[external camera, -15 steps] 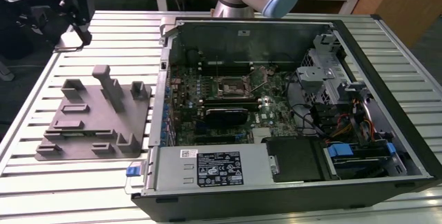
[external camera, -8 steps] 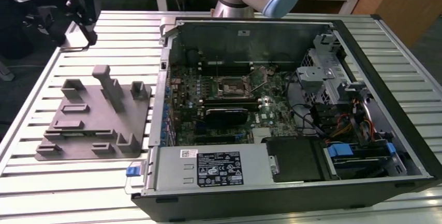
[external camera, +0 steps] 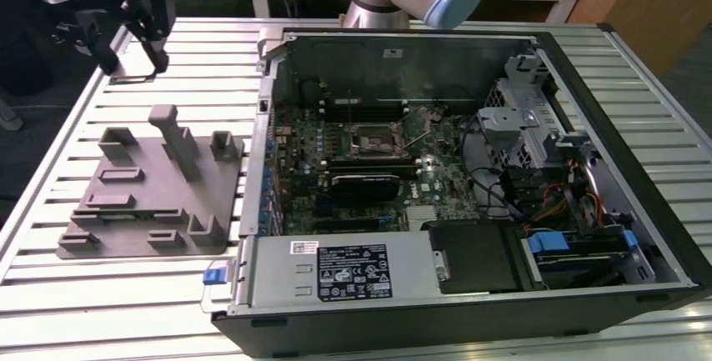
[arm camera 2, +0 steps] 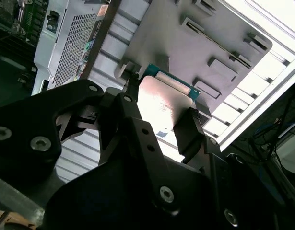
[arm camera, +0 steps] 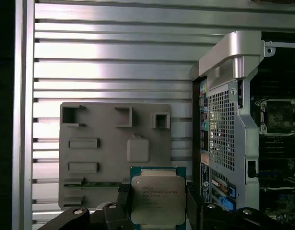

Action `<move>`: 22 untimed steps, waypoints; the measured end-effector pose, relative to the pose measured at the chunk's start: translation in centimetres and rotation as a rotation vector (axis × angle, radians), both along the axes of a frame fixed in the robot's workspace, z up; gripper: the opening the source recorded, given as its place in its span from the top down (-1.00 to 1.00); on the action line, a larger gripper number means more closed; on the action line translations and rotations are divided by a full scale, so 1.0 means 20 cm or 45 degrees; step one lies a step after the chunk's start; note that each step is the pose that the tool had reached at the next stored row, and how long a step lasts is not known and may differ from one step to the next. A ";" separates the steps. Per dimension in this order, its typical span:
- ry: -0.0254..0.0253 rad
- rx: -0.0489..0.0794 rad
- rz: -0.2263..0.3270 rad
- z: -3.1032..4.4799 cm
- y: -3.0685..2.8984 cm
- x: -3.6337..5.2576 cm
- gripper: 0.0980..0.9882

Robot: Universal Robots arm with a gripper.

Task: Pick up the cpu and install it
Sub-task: 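Pick up the cpu and move it towards the insertion slot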

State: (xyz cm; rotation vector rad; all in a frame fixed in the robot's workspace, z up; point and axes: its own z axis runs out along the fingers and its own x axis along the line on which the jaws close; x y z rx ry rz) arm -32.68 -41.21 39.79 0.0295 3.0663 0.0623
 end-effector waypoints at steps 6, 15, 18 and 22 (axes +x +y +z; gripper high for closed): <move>0.0000 0.000 0.000 0.000 0.000 0.050 0.00; 0.0001 0.000 0.000 0.000 0.000 0.120 0.00; 0.0000 0.000 0.000 0.000 0.000 0.146 0.00; 0.0000 0.000 0.000 0.000 0.000 0.180 0.00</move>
